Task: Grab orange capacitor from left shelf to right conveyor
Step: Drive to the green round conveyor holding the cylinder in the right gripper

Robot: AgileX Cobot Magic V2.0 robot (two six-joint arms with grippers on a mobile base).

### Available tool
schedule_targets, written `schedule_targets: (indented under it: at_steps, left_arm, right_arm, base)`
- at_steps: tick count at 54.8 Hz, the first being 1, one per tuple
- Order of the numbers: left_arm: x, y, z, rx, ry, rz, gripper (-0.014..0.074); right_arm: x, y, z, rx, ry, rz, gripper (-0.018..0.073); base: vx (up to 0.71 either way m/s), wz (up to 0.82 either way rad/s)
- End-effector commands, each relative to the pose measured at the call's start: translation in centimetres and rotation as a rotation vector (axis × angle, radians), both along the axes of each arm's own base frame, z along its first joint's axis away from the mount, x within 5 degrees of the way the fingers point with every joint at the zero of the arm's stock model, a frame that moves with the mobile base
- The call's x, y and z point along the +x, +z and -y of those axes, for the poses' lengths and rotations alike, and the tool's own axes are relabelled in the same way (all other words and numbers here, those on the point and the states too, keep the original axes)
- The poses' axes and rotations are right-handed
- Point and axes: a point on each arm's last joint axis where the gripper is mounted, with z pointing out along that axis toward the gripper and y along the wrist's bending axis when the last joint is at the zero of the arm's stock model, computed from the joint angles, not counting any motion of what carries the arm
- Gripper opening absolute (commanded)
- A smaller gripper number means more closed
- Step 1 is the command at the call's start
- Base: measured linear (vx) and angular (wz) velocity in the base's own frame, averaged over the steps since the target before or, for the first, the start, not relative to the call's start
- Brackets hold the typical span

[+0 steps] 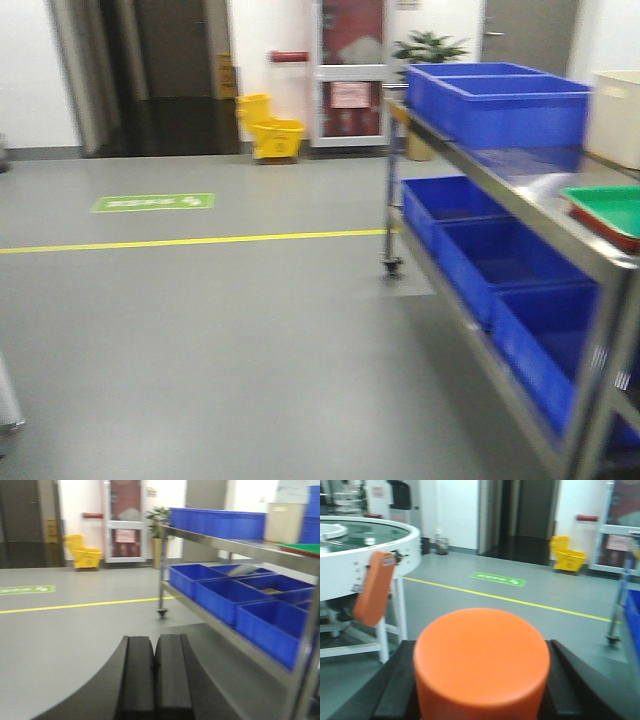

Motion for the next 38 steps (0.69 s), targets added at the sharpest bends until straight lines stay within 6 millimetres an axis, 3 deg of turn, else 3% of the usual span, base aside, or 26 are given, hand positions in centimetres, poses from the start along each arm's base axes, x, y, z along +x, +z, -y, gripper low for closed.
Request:
schedule_targets:
  at_steps: [1,38]
  left_arm:
    - [-0.24,1.78,-0.05,-0.037,-0.005,0.110,-0.0006]
    - [-0.24,1.78,-0.05,-0.037,-0.005,0.110,-0.0006]
  right_arm:
    - [-0.07,1.59,0.07,0.036,-0.004,0.100,-0.0008]
    - [0.00,1.54,0.03,0.033,-0.005,0.095,-0.0008]
  base:
    - [0.19,0.74]
    - [0.25,0.64]
